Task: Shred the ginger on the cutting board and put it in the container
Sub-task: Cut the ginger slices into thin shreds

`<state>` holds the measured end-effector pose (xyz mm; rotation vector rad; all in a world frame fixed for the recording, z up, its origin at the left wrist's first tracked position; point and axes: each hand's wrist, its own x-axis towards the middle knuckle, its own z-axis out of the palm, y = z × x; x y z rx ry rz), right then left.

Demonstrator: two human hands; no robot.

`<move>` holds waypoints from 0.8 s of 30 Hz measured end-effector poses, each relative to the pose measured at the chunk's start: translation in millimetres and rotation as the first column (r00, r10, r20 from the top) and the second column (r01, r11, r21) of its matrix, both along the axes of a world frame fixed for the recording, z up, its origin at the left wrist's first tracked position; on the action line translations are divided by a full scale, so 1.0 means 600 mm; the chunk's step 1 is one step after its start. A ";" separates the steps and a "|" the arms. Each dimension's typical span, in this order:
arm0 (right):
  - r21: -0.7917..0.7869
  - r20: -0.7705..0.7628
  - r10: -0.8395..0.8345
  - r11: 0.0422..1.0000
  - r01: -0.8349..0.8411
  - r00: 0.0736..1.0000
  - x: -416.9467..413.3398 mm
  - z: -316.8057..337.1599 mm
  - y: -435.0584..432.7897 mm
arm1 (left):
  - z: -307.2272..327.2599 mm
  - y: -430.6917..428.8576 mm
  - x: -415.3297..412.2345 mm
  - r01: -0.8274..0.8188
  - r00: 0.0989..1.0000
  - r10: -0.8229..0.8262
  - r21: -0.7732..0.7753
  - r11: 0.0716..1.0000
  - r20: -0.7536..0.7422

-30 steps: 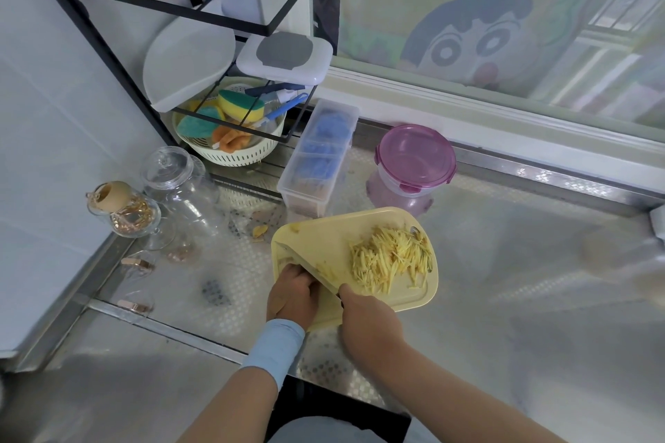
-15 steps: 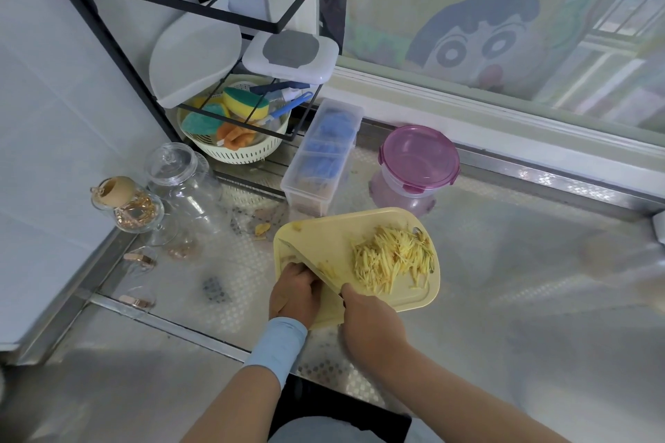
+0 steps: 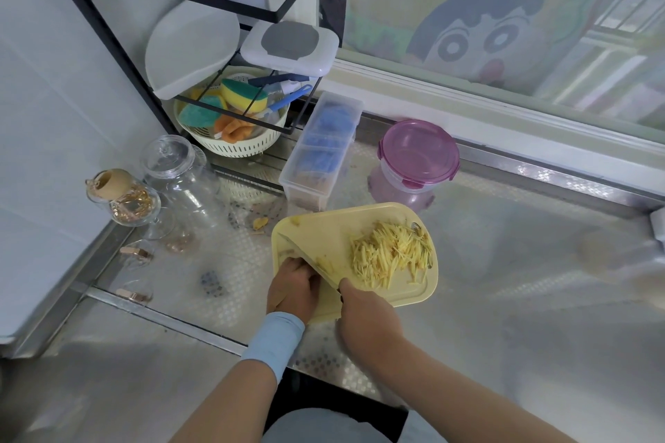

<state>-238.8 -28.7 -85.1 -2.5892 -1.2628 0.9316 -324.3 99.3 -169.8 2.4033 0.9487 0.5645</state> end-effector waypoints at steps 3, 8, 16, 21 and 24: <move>-0.001 0.006 0.008 1.000 -0.008 1.000 0.002 -0.002 0.016 | 0.004 -0.002 0.000 -0.013 1.000 0.013 -0.015 1.000 0.016; 0.003 -0.005 0.000 1.000 0.000 1.000 0.002 0.003 0.020 | 0.003 -0.003 -0.002 -0.037 0.999 0.037 -0.081 0.996 -0.005; -0.011 -0.003 -0.007 1.000 0.007 1.000 0.002 0.001 0.007 | 0.011 -0.008 0.003 -0.076 0.997 0.073 -0.088 0.993 -0.026; -0.004 0.000 -0.002 1.000 0.002 1.000 0.003 0.006 0.019 | 0.013 -0.007 0.003 -0.053 0.999 0.053 -0.073 0.996 0.003; -0.004 -0.005 -0.006 1.000 0.006 1.000 -0.001 0.008 0.010 | 0.013 -0.006 0.002 -0.038 0.999 0.037 -0.051 0.998 -0.009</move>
